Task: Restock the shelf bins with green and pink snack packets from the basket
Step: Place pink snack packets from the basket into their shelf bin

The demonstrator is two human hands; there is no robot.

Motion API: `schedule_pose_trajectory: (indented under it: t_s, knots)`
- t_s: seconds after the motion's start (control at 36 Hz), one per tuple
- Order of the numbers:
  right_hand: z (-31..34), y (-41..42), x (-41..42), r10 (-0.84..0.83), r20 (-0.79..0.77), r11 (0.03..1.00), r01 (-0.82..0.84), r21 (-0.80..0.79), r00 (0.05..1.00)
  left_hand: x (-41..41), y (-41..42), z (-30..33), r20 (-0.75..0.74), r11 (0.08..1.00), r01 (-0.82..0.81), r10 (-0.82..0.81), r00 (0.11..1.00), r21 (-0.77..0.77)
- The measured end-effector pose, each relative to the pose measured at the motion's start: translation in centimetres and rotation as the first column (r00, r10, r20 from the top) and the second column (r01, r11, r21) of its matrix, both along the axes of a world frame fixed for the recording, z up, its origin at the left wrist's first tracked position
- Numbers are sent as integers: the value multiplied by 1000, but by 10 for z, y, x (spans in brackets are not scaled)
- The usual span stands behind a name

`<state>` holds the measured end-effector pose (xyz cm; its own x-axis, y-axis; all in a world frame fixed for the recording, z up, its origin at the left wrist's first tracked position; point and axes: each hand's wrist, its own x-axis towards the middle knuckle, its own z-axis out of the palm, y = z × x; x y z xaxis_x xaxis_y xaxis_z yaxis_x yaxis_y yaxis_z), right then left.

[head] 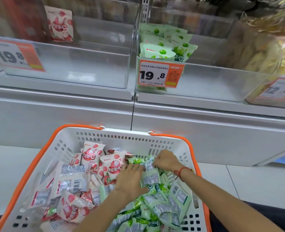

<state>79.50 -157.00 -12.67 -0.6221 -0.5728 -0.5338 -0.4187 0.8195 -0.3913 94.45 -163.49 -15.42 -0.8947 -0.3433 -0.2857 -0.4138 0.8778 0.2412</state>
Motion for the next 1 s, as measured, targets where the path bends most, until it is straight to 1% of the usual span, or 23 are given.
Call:
schedule_pose_trajectory:
  t_s: [0.06,0.11,0.17,0.22,0.28,0.31,0.36,0.39,0.44,0.47,0.56,0.64,0.72,0.75,0.78,0.81,0.83,0.89,0.92,0.94,1.0]
  knots:
    - [24,0,-7,-80,206,995,90,-42,975,-1,4,8,-111,996,-79,83,990,46]
    - [54,1,-14,-165,427,978,204,-46,889,-3,7,21,-274,981,-149,178,945,126]
    - [85,3,-22,-191,537,967,250,-38,822,-6,6,37,-409,952,-165,262,874,257]
    - [115,8,-28,-169,571,961,262,-84,803,-9,1,53,-442,890,-136,343,829,435]
    - [142,14,-30,-129,548,960,243,-140,826,-12,-4,73,-423,793,-109,429,798,600]
    - [153,18,-30,-113,507,957,230,-174,854,-14,-5,85,-399,723,-88,474,785,685]
    - [171,24,-28,-96,370,942,204,-265,924,-19,-9,110,-335,567,-35,535,776,823]
    - [179,26,-28,-89,279,932,178,-314,956,-21,-11,123,-313,513,-17,551,773,858]
    - [193,28,-26,-45,120,923,87,-374,992,-26,-17,145,-312,451,30,566,763,892]
    - [199,28,-25,-12,92,920,47,-389,996,-29,-18,155,-324,436,62,558,764,898]
    - [214,30,-23,79,124,888,-13,-461,989,-31,-23,180,-351,405,128,547,760,906]
    - [224,33,-21,107,184,809,22,-588,977,-36,-28,198,-422,435,204,492,761,877]
    - [234,38,-23,75,158,734,53,-677,985,-41,-35,214,-477,479,230,494,727,847]
    - [240,39,-26,56,151,714,66,-697,987,-44,-38,217,-542,577,223,468,698,786]
    - [247,39,-29,28,148,693,88,-715,989,-47,-44,220,-607,701,178,428,670,690]
    - [256,40,-34,-8,149,669,116,-734,989,-50,-50,225,-680,826,122,359,639,551]
    - [267,39,-41,-48,160,638,153,-754,986,-54,-58,230,-741,905,47,315,593,422]
    - [290,35,-60,-119,211,559,241,-793,970,-64,-73,246,-837,972,-60,227,499,227]
    - [300,30,-72,-156,229,530,277,-802,961,-71,-79,255,-866,988,-102,154,477,120]
    - [306,24,-85,-194,245,507,310,-804,950,-79,-87,261,-875,990,-140,70,478,3]
    - [311,7,-107,-242,255,509,347,-788,936,-95,-100,269,-846,965,-188,-57,530,-182]
